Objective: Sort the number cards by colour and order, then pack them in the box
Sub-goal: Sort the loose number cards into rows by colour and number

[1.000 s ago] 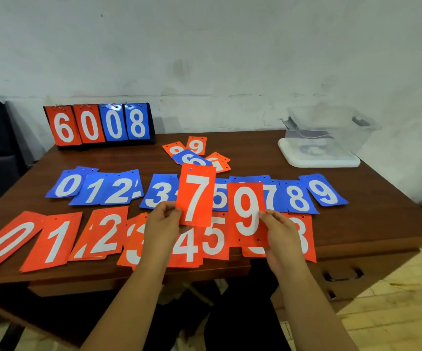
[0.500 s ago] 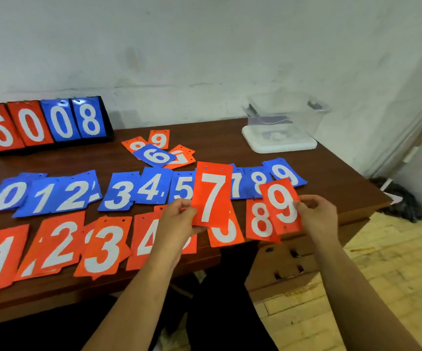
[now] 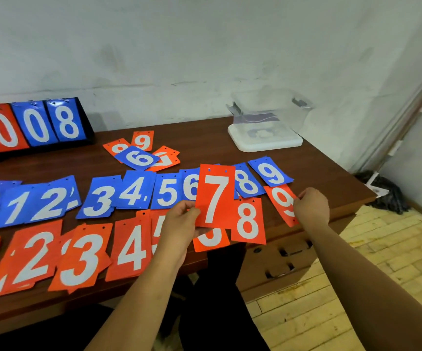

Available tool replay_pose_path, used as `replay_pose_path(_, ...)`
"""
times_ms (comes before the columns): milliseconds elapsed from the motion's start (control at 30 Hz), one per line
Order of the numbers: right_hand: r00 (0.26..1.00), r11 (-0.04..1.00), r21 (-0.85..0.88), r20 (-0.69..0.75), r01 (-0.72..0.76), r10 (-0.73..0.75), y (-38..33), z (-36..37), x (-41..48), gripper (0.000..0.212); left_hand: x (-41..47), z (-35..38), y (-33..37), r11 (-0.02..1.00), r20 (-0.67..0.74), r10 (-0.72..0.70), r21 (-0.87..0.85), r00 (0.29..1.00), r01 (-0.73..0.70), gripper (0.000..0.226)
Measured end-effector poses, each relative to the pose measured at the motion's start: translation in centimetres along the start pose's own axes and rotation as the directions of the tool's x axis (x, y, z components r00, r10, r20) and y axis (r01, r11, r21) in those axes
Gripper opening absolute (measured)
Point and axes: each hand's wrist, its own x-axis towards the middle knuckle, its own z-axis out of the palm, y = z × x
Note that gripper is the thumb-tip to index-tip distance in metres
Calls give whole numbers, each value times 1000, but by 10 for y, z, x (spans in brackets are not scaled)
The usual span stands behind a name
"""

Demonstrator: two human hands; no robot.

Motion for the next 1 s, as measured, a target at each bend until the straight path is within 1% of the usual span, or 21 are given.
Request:
replay_pose_path(67,998,996,-81,-52,24,-28,-2,6,6,30,2,-1,1,1000,-1,1,-4,1000,-1,6)
replay_pose_path(133,994,993,-112,-99,33,-44,-4,8,8,28,3,0,2,1000,0,-3,-6,1000,3,6)
replay_pose_path(167,991,995,-91,-127,35,-47,-4,8,7,28,3,0,2,1000,-1,-6,-6,1000,6,7)
replay_pose_path(233,978,998,17,-198,65,-60,-6,3,2,26,4,0,2,1000,-3,-15,-7,1000,15,7)
replay_pose_path(300,965,973,162,-233,162,-122,-13,-3,-9,24,5,0,2,1000,3,-20,-7,1000,20,6)
replay_pose_path(333,965,946,244,-200,214,-167,-20,-7,-18,24,4,1,2,1000,10,-18,-4,1000,18,6)
replay_pose_path(400,962,861,439,-27,257,-273,-37,-17,-40,28,3,6,0,1000,36,-4,19,999,4,8)
replay_pose_path(467,912,763,623,193,172,-362,-56,-26,-65,32,0,13,-1,998,79,14,61,997,-19,9)
replay_pose_path(500,876,732,672,281,112,-392,-62,-27,-74,31,-1,17,-2,995,108,22,92,994,-32,9)
replay_pose_path(533,847,707,704,336,65,-412,-65,-26,-80,29,-2,22,-2,991,136,28,126,990,-45,10)
replay_pose_path(600,832,674,739,363,17,-419,-65,-23,-83,29,-3,28,-3,981,192,37,182,981,-73,13)
replay_pose_path(667,862,667,745,335,5,-380,-60,-22,-79,31,-2,32,-5,967,243,57,229,968,-114,14)
replay_pose_path(700,882,672,741,313,6,-353,-56,-22,-75,30,-1,32,-8,944,255,88,287,963,-162,13)
replay_pose_path(733,898,684,729,294,11,-327,-53,-24,-71,28,2,30,-12,885,258,152,395,954,-247,14)
replay_pose_path(767,908,705,709,288,13,-306,-49,-25,-68,27,6,26,-18,764,261,234,546,937,-343,18)
replay_pose_path(800,909,727,686,294,13,-294,-48,-25,-67,29,11,21,-24,597,270,321,687,908,-415,23)
replay_pose_path(833,907,745,667,311,6,-286,-47,-23,-68,31,15,15,-29,417,295,402,784,867,-460,30)
replay_pose_path(867,899,761,648,336,-4,-282,-47,-20,-71,31,18,9,-34,274,326,450,836,831,-476,38)
replay_pose_path(900,886,778,628,367,-11,-284,-49,-14,-74,29,21,4,-38,183,353,458,860,816,-476,43)
replay_pose_path(933,871,794,608,398,-15,-288,-50,-8,-79,25,22,0,-40,131,377,443,870,814,-474,47)
replay_pose_path(1000,844,814,581,439,-7,-307,-51,5,-83,26,23,-6,-43,78,430,391,866,814,-494,49)
